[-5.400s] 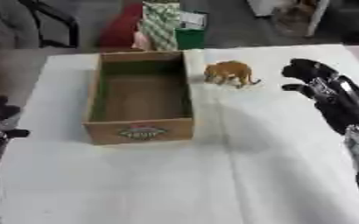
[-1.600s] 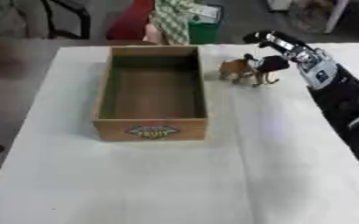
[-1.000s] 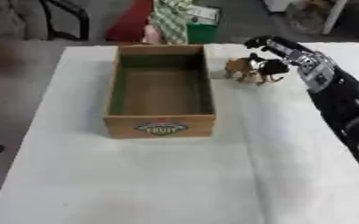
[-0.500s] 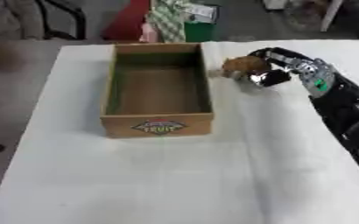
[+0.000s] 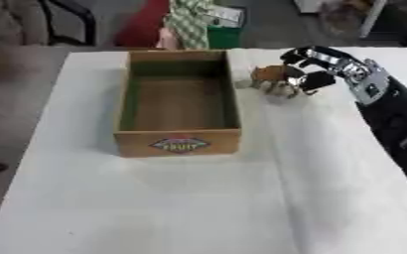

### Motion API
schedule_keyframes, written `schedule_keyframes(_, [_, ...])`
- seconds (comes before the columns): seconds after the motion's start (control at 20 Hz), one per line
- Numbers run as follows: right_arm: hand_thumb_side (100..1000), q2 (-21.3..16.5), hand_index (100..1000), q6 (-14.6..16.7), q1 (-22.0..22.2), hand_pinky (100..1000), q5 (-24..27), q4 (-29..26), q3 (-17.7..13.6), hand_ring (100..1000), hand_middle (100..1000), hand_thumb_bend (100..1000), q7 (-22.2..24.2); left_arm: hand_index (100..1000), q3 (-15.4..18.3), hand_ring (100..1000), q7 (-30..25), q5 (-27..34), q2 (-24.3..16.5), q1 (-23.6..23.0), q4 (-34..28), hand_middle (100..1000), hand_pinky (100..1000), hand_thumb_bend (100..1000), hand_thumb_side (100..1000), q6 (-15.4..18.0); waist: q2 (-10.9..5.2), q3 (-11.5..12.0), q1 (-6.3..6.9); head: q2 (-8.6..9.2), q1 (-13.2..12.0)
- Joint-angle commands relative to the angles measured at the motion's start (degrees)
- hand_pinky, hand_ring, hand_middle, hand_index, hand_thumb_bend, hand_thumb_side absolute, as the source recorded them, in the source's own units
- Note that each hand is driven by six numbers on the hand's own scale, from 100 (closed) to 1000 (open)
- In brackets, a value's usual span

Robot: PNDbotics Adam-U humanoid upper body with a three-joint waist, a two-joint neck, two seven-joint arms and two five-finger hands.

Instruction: Pick up objects on the table and place them in the box.

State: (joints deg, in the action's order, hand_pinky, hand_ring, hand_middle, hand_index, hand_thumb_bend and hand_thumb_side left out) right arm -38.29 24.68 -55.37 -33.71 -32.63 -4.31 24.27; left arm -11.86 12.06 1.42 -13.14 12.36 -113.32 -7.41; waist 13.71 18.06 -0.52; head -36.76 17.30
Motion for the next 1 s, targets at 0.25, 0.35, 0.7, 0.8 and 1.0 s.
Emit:
schedule_keyframes(0.25, [300,-2.0,905,-0.2,-0.7,846,-1.7,-0.2,0.1,873,791,100,1.5,786,0.3,811,0.1,-0.2,-0.9,0.7,-1.3,626,588,100,683,0.3,-1.25,0.0,0.02,-0.08,-0.1])
schedule_keyframes(0.35, [307,-1.9,905,-0.2,-0.7,846,-2.1,0.0,0.1,871,792,100,1.7,786,0.3,811,0.1,-0.2,-0.9,0.7,-1.3,626,588,100,684,0.3,-1.23,0.0,0.01,-0.08,-0.1])
schedule_keyframes(0.7, [265,-1.7,842,-0.3,-0.5,783,-4.4,0.6,0.3,796,717,100,2.0,787,0.4,811,0.1,-0.2,-0.9,0.7,-1.3,626,588,100,684,0.3,-1.24,0.0,0.03,-0.07,-0.1])
schedule_keyframes(0.8, [263,-1.7,786,-0.3,-0.5,735,-4.9,0.5,0.3,728,640,100,1.6,787,0.4,811,0.1,-0.2,-0.9,0.7,-1.3,626,588,100,684,0.3,-1.27,0.0,0.03,-0.08,-0.1])
schedule_keyframes(1.0, [261,-1.6,644,-0.3,-0.4,648,-6.1,0.2,0.2,583,504,100,0.2,787,0.4,812,0.1,-0.2,-0.9,0.6,-1.3,626,588,100,685,0.3,-1.32,-0.1,0.02,-0.07,-0.1])
